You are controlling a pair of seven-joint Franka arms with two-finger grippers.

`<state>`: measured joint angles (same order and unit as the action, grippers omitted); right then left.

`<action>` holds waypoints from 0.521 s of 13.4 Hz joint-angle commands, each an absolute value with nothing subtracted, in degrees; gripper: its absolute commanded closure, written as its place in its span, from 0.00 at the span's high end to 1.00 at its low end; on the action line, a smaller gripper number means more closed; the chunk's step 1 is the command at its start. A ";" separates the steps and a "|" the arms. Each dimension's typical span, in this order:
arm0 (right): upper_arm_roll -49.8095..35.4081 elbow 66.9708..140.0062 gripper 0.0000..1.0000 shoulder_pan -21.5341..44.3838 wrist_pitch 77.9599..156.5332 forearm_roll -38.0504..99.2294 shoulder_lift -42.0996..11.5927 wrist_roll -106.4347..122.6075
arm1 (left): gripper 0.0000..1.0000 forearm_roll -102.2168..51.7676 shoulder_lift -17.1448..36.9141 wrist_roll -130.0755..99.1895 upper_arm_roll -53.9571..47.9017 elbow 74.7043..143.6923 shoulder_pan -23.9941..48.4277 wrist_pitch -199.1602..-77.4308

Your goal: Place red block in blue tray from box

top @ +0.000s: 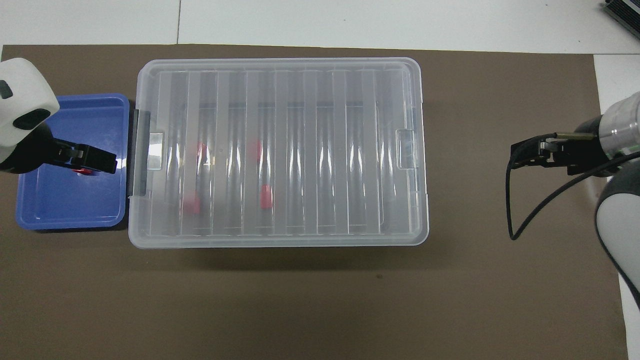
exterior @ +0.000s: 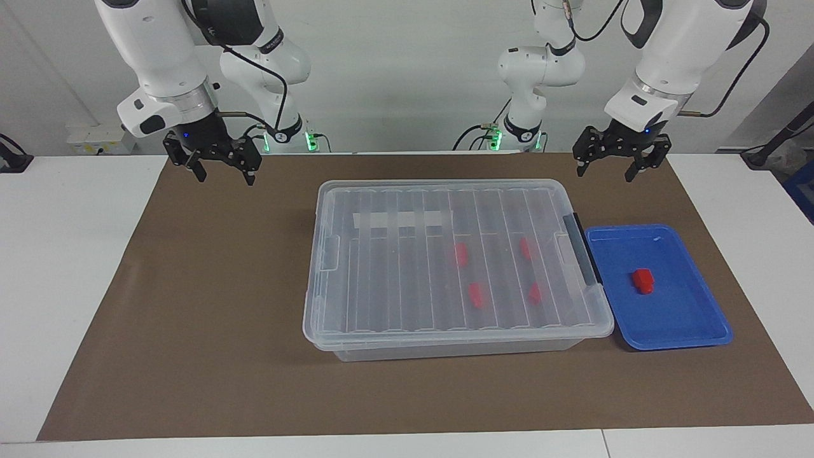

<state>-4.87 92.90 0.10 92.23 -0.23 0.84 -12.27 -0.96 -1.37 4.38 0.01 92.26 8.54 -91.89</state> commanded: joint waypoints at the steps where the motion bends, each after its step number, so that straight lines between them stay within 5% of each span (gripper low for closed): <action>1: -5.10 94.39 1.00 -0.52 92.55 -0.44 2.29 -11.60 | 1.00 0.35 -2.55 3.87 -0.09 93.52 8.44 -91.58; 7: -5.10 94.13 1.00 -0.97 93.16 0.62 2.11 -11.07 | 1.00 0.35 -2.55 3.87 -0.09 93.52 8.44 -91.58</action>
